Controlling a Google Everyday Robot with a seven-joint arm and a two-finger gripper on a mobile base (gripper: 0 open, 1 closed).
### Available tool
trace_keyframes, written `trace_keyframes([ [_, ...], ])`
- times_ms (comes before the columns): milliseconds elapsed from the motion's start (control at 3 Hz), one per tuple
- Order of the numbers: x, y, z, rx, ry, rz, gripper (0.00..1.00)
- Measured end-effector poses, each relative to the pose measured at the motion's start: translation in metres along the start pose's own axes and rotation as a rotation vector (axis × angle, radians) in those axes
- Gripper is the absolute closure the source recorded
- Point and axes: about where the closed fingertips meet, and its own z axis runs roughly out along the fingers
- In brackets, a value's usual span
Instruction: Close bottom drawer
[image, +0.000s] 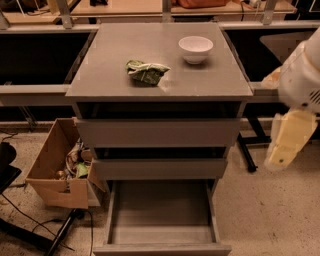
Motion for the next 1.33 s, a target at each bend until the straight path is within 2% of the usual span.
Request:
trace_keyframes([
  [333,-0.007,0.036,0.032,0.033,-0.009,0.029,0.00],
  [667,-0.002,0.069,0.087,0.037,-0.016,0.092,0.00],
  [1000,0.006,0.102,0.165,0.004,-0.010,0.132,0.00],
  [1333,0.025,0.143,0.257,-0.123,-0.025,0.201,0.00],
])
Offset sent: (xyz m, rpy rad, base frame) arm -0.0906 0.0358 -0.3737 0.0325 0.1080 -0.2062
